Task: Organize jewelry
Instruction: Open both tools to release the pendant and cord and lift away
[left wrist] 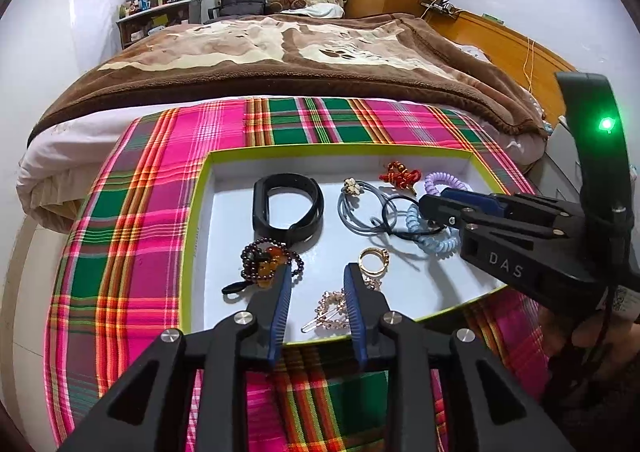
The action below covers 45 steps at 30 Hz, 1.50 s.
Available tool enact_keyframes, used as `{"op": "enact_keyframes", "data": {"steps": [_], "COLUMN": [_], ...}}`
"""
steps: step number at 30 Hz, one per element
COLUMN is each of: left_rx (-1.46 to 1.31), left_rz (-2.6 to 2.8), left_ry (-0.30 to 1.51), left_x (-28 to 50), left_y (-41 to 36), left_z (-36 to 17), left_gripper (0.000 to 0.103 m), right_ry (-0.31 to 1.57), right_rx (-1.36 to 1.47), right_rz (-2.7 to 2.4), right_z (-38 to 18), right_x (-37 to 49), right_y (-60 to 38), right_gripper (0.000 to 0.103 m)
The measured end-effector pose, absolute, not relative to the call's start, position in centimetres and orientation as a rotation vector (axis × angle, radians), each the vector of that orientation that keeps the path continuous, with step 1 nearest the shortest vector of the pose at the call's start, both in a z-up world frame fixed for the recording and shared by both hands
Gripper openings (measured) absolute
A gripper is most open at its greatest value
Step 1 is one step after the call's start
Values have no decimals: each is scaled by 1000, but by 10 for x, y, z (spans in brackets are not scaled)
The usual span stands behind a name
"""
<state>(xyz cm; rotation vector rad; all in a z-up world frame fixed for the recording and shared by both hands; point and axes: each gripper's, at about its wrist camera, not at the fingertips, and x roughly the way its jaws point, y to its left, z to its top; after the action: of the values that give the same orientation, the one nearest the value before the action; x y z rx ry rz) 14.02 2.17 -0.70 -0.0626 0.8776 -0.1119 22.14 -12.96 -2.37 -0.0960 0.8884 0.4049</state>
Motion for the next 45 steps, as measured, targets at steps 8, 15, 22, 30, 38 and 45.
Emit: {"op": "enact_keyframes", "data": {"steps": [8,15,22,30,38,45], "left_rx": [-66,-69,-68,-52,-35,-22], "left_rz": [-105,-79,-42,36,104,140], "left_ry": [877,868,849,814,760,719], "left_x": [139,134,126,112,87,67], "left_y": [22,24,22,19,14,6], "left_z": [-6,-1,7,16,25,31], "left_gripper": [32,36,46,51,51,51], "right_ry": [868,847,827,758,697,674], "right_rx": [-91,-87,-57,-48,-46,-28], "right_rz": [399,381,360,296,273,262], "right_z": [-18,-12,-5,13,26,30], "right_x": [219,208,195,164,124,96], "right_y": [-130,-133,-139,-149,-154,-161], "right_gripper": [36,37,45,45,46,46]}}
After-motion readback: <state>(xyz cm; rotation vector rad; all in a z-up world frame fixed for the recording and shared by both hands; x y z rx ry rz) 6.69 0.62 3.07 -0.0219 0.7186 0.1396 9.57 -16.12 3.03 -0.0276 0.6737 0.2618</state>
